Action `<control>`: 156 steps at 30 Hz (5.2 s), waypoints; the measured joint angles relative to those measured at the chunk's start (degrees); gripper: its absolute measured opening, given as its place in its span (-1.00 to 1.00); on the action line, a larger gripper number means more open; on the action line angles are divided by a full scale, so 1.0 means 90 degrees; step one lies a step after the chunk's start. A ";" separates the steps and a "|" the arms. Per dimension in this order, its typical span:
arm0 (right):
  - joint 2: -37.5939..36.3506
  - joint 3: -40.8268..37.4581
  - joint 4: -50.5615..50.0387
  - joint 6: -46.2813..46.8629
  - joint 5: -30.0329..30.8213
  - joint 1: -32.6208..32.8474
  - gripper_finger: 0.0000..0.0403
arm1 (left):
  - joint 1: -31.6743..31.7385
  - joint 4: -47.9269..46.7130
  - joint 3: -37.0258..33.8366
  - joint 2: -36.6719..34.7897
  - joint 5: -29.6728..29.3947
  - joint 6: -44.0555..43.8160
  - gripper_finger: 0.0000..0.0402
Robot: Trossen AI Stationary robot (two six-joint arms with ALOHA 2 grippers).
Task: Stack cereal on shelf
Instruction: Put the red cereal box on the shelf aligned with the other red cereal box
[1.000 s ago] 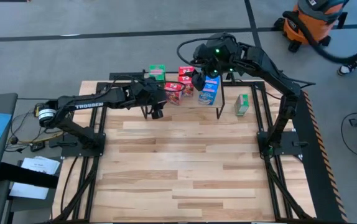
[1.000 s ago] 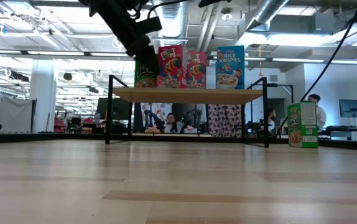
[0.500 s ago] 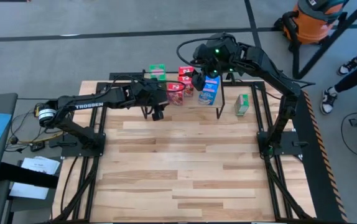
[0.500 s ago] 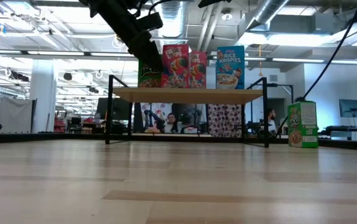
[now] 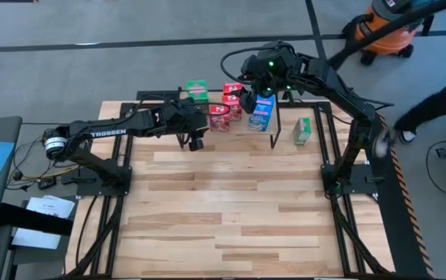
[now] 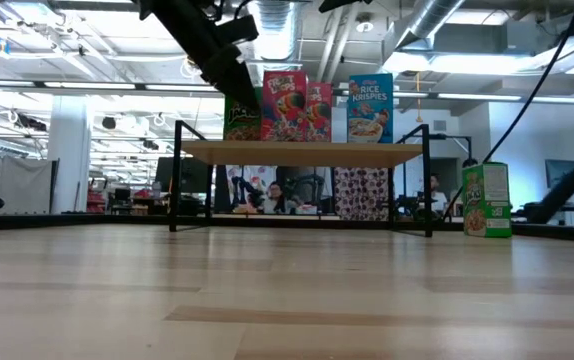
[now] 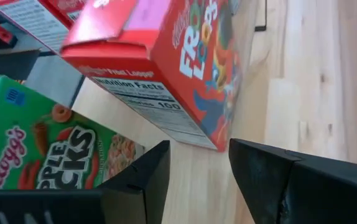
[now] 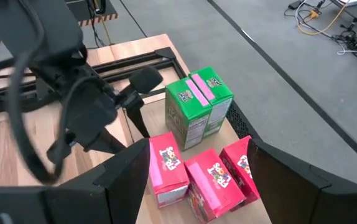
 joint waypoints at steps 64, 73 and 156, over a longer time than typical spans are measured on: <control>-0.0005 0.0000 -0.0151 0.0005 -0.0005 0.0017 0.44 | -0.0197 0.0174 -0.0002 -0.0092 0.0182 -0.0449 -0.23; -0.0005 0.0000 -0.0146 0.0005 -0.0005 0.0017 0.44 | -0.0192 0.0100 -0.0002 -0.0116 0.0207 -0.0190 -0.23; -0.0005 0.0002 -0.0187 0.0010 -0.0002 0.0017 0.44 | -0.0024 0.1528 0.0002 0.0420 0.0801 -0.0178 -0.23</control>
